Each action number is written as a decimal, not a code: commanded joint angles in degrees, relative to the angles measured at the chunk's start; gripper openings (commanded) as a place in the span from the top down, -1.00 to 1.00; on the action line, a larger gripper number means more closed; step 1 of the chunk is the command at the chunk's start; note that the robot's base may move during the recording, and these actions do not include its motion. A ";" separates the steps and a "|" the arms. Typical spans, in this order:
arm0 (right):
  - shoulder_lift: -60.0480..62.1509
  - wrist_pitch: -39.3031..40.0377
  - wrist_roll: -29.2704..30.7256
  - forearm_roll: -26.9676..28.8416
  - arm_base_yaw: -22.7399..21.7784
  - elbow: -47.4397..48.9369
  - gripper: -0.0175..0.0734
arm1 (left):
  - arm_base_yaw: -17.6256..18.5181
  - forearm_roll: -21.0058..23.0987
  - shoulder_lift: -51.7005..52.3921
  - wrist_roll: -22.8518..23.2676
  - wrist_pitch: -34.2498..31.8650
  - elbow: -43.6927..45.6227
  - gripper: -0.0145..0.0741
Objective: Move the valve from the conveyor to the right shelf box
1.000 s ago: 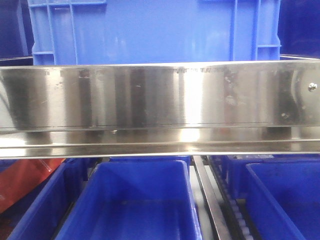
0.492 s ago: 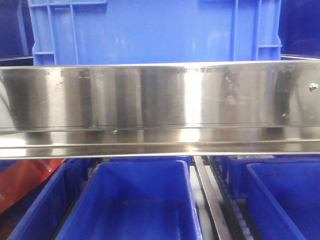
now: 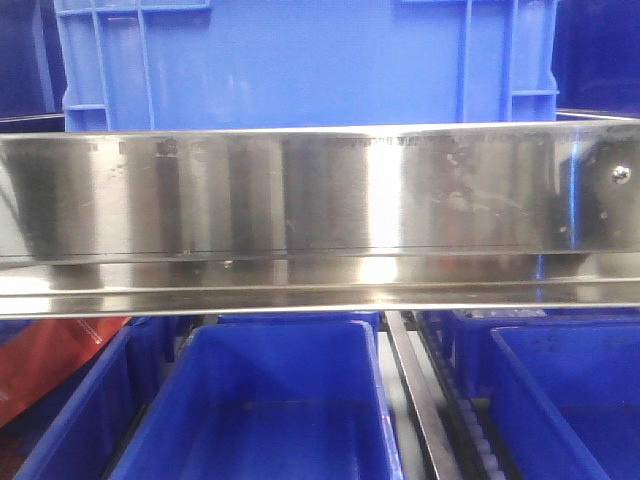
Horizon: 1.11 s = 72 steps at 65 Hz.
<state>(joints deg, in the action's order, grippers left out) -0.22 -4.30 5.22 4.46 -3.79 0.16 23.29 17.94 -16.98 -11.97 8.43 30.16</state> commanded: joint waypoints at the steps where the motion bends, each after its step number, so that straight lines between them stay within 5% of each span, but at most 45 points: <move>1: 0.22 2.38 0.09 0.17 0.00 -0.16 0.97 | 0.38 -0.12 0.22 -0.11 -0.90 0.05 0.92; 72: 0.22 4.86 0.09 0.17 0.00 -0.16 0.97 | 0.38 -0.22 0.20 -0.11 -0.40 -0.12 0.92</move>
<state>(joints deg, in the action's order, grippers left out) -0.22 -0.80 5.22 4.46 -3.79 0.00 23.29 17.94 -16.98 -11.97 8.30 30.16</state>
